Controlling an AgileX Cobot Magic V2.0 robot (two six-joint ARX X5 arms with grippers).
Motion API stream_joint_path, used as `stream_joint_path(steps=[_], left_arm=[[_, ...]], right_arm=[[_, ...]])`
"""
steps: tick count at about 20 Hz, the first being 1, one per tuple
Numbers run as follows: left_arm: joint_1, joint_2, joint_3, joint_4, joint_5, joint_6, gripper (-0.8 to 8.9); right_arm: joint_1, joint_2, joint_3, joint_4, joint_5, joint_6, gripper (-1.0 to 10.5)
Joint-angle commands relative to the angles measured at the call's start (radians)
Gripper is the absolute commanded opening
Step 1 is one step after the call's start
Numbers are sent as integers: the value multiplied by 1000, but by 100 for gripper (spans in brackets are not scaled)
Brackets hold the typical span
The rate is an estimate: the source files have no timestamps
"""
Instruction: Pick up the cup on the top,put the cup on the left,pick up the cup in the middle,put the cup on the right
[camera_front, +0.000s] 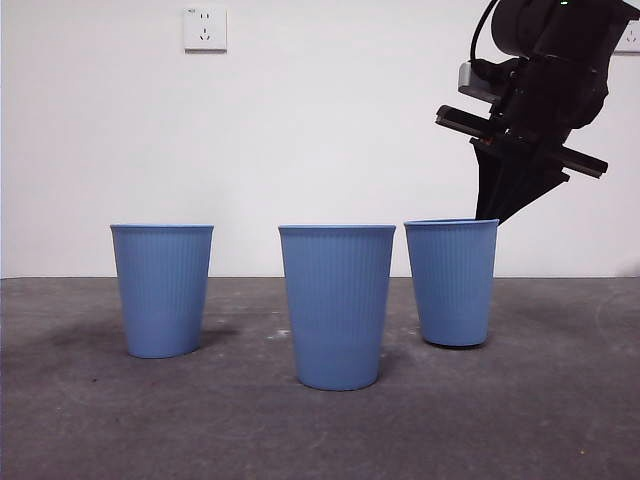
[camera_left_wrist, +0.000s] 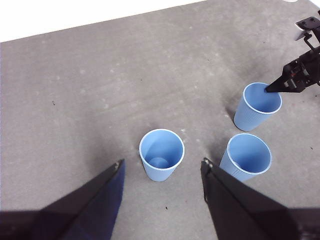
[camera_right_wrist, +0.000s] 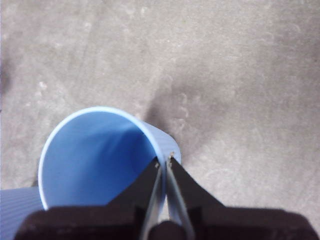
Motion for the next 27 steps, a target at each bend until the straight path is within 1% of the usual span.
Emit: stream_joint_path(steps=[1,2,3,5,6,10,12,14,16,18,20,21,22,23,24,25,27], left_arm=[[0,-2,-3,2,1,11,260],[0,-2,-3,2,1,11,260],[0,-2,-3,2,1,11,260],[0,-2,-3,2,1,11,260],[0,-2,-3,2,1,11,260],[0,-2,-3,1,1,11,260],[0,-2,-3,1,0,11,260],[0,-2,-3,1,0,11,259],[0,-2,-3,2,1,11,259],[0,-2,-3,0,1,11,253],[0,-2,-3,-7,1,11,252],[0,-2,-3,-15,2,11,251],[0,-2,-3,-22,2,11,252],[0,-1,-3,-29,8,11,251],[0,-1,-3,-35,33,11,251],[0,-1,-3,-46,70,11,250],[0,-1,-3,-75,124,14,241]], right_arm=[[-4,15,-19,-9,-1,-5,-14],[-4,18,-21,-16,-2,-5,16],[-4,18,-21,-23,-2,-5,93],[-4,18,-20,-23,-2,-4,297],[-4,18,-20,-28,-2,-3,322],[-4,-1,-19,-21,0,-4,321],[-5,-63,-13,-23,5,-4,321],[-5,-171,-10,-44,32,-5,319],[-3,-303,-10,-124,21,-4,314],[9,-436,-10,-242,20,-5,311],[40,-550,-10,-370,-12,-5,311],[58,-601,-10,-435,-55,-5,309],[71,-636,-10,-481,-85,-5,286],[87,-669,-10,-528,-111,-5,222],[100,-693,-10,-565,-131,-6,175],[114,-710,-10,-597,-145,-15,150],[137,-727,-10,-641,-166,-26,147]])
